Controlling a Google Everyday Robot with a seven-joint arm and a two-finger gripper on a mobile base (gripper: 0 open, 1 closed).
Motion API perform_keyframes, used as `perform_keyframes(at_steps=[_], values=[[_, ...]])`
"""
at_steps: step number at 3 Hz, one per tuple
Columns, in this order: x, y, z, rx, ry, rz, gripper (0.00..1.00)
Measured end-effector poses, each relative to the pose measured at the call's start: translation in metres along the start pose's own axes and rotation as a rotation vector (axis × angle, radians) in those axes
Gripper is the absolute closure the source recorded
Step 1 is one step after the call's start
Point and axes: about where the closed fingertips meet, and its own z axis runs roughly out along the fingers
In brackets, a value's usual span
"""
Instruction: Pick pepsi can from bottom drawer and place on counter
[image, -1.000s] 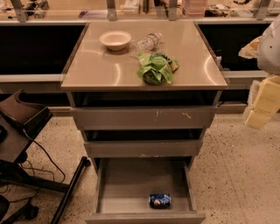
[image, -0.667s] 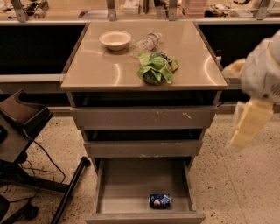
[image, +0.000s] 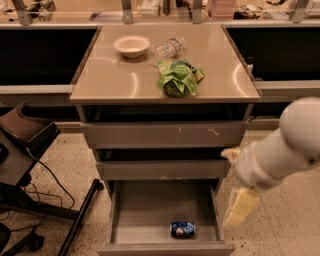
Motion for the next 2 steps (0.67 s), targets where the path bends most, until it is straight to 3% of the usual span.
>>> perform_keyframes(at_steps=[1,2], values=[[0.057,0.025,0.107,-0.097,0.029,0.062,0.00],[0.110,0.042,0.198,-0.184,0.099,0.134,0.00]])
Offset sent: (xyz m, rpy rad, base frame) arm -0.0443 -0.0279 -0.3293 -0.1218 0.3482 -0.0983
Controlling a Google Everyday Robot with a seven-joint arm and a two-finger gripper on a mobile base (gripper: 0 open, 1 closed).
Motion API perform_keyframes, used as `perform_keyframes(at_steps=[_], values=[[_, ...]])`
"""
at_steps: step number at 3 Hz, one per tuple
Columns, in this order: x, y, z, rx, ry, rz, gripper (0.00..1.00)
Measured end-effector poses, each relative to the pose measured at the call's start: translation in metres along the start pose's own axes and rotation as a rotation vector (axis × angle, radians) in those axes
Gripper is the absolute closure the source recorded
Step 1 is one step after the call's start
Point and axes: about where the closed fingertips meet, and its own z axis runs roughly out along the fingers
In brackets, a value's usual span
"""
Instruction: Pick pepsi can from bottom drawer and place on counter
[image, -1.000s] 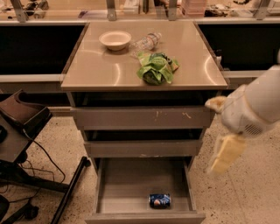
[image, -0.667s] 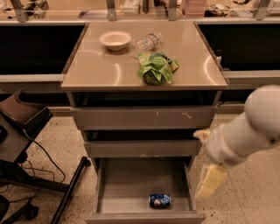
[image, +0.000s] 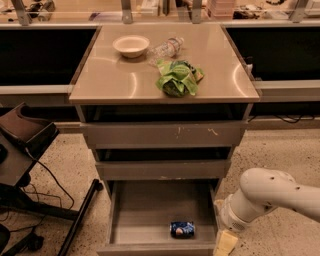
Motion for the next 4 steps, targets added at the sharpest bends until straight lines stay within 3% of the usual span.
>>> perform_keyframes(at_steps=[1,2,3,4], values=[[0.000,0.000,0.000,0.001,0.000,0.000,0.00],[-0.012,-0.012,0.013,0.027,-0.057,0.009,0.00],[-0.037,-0.042,0.026,0.128,-0.162,0.027,0.00],[-0.059,-0.087,0.018,0.293,-0.252,0.046,0.00]])
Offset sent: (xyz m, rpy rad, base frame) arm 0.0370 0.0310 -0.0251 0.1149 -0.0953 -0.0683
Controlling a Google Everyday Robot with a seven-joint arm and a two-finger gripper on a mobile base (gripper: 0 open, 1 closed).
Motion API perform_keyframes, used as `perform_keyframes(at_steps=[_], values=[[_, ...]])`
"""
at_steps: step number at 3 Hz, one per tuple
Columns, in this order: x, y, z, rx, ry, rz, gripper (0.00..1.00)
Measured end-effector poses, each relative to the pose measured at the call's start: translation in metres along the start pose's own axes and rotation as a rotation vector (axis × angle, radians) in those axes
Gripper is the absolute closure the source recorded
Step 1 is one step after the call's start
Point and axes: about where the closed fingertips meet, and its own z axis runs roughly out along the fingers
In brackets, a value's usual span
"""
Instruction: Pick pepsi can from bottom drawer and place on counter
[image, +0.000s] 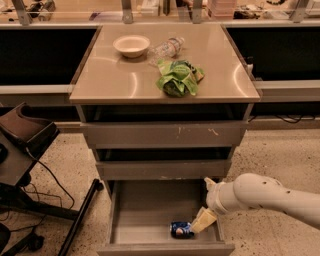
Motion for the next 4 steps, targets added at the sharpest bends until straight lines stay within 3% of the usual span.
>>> perform_keyframes(at_steps=[1,2,3,4], values=[[0.000,0.000,0.000,0.000,0.000,0.000,0.00],[-0.006,0.003,0.030,-0.059,-0.063,0.010,0.00],[-0.024,-0.003,0.082,-0.119,-0.200,0.040,0.00],[-0.023,0.006,0.143,-0.185,-0.275,0.114,0.00]])
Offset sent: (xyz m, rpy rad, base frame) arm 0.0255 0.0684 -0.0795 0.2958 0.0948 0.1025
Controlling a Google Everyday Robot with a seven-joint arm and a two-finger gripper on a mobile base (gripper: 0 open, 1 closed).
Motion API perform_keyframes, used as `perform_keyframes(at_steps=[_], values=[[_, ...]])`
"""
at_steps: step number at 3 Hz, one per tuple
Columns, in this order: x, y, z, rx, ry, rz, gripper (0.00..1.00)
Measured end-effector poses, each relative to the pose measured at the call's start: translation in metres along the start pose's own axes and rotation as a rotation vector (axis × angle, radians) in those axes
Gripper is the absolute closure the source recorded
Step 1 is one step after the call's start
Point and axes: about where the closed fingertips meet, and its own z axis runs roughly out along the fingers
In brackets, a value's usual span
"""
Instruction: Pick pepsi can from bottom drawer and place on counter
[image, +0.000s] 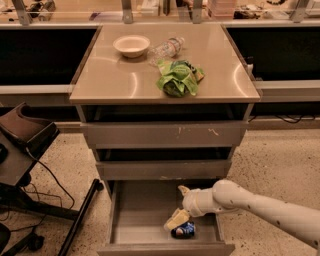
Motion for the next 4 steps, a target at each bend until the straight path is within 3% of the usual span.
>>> perform_keyframes(at_steps=[1,2,3,4], values=[[0.016,0.005,0.023,-0.027,-0.019,0.043,0.00],[0.032,0.009,0.068,-0.014,-0.005,0.056,0.00],[0.028,-0.005,0.068,0.039,-0.019,0.055,0.00],[0.028,-0.005,0.068,0.039,-0.019,0.056,0.00]])
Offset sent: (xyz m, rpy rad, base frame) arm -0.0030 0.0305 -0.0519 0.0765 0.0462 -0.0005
